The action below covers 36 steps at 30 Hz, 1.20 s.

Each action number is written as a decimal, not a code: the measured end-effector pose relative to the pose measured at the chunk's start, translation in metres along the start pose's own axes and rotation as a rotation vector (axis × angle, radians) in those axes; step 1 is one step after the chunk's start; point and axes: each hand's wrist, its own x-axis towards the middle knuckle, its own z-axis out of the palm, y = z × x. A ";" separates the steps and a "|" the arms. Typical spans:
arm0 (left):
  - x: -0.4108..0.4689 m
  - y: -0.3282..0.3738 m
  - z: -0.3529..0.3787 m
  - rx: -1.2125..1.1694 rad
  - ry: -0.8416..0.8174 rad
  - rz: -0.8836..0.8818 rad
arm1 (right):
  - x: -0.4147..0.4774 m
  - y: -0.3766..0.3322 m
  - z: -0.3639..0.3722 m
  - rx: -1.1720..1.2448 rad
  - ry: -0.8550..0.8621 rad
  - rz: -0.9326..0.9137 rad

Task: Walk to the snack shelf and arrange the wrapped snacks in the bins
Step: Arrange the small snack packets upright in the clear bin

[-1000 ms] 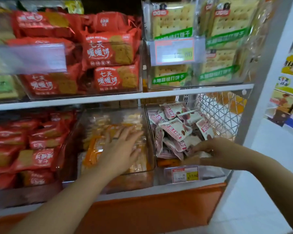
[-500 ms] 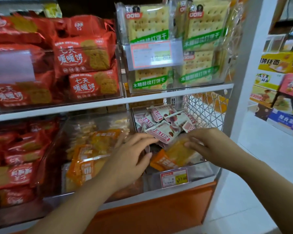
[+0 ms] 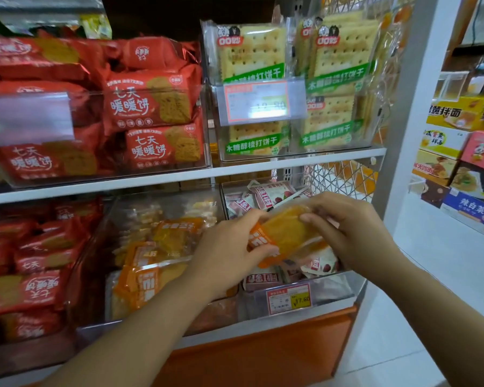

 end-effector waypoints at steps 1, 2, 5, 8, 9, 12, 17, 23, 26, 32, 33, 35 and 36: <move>-0.002 0.000 -0.004 0.016 0.041 0.027 | 0.002 -0.004 0.000 0.009 0.022 -0.041; -0.003 -0.002 -0.008 0.041 0.083 0.049 | 0.003 -0.009 0.000 0.013 0.046 -0.082; -0.012 -0.011 -0.022 0.108 0.232 0.100 | 0.011 -0.024 0.004 0.018 0.124 -0.192; -0.025 -0.029 -0.038 0.139 0.370 0.169 | 0.024 -0.042 0.018 0.044 0.169 -0.302; -0.031 -0.036 -0.046 0.143 0.390 0.174 | 0.028 -0.048 0.026 0.057 0.173 -0.331; -0.054 -0.064 -0.066 0.178 0.401 0.138 | 0.040 -0.068 0.059 0.119 0.153 -0.397; -0.084 -0.116 -0.082 0.408 0.258 -0.019 | 0.052 -0.076 0.128 0.071 -0.064 -0.379; -0.110 -0.154 -0.070 0.590 -0.273 -0.224 | 0.038 -0.065 0.154 -0.187 -0.595 -0.208; -0.110 -0.152 -0.073 0.551 -0.256 -0.240 | 0.043 -0.074 0.144 -0.230 -0.576 -0.160; -0.101 -0.147 -0.057 0.601 -0.390 -0.229 | 0.043 -0.060 0.128 -0.223 -0.586 -0.080; -0.101 -0.148 -0.055 0.622 -0.401 -0.242 | 0.041 -0.054 0.121 -0.200 -0.561 -0.054; -0.097 -0.149 -0.057 0.635 -0.350 -0.265 | 0.034 -0.038 0.102 -0.181 -0.524 0.032; -0.094 -0.147 -0.058 0.649 -0.306 -0.248 | 0.029 -0.029 0.091 -0.179 -0.506 0.081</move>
